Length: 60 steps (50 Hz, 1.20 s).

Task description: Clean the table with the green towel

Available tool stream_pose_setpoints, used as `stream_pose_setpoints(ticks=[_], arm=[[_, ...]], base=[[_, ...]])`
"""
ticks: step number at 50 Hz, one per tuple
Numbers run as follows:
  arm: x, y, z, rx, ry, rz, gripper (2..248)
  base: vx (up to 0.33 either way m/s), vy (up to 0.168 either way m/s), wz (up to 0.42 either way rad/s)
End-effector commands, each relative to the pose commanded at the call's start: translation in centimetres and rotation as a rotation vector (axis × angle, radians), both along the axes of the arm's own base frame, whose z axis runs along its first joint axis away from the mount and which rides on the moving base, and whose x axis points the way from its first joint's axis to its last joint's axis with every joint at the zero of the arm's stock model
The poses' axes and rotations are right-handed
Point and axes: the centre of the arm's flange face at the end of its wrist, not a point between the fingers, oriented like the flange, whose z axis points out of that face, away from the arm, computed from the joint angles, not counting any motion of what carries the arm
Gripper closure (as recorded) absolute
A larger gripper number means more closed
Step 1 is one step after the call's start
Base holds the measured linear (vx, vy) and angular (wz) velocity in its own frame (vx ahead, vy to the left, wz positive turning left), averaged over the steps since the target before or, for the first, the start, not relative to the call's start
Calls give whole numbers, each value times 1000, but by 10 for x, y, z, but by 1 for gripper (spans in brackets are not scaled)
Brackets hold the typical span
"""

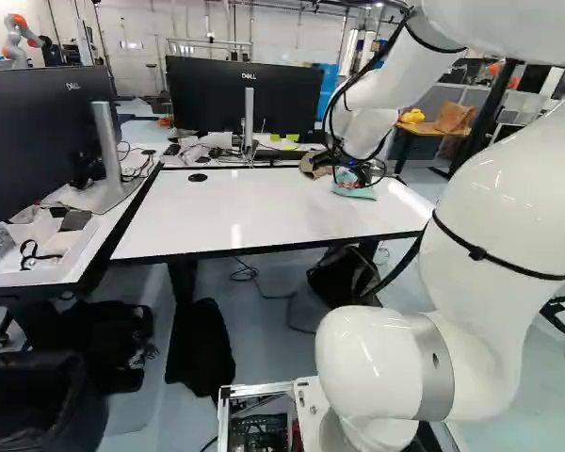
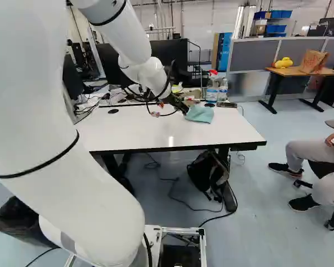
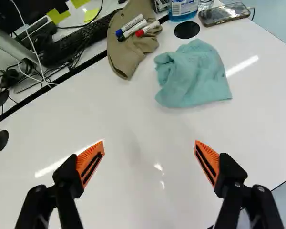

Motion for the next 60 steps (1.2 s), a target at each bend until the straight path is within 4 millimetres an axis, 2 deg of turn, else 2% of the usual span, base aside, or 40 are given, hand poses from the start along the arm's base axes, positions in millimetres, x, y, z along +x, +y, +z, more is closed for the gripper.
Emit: stream_pose_setpoints(ticks=[19,60], arm=[[-32,20,-29,-83,-84,51,3],[-117,64,-88,-222,-298,202,3]], base=[[0,0,0],[0,0,0]])
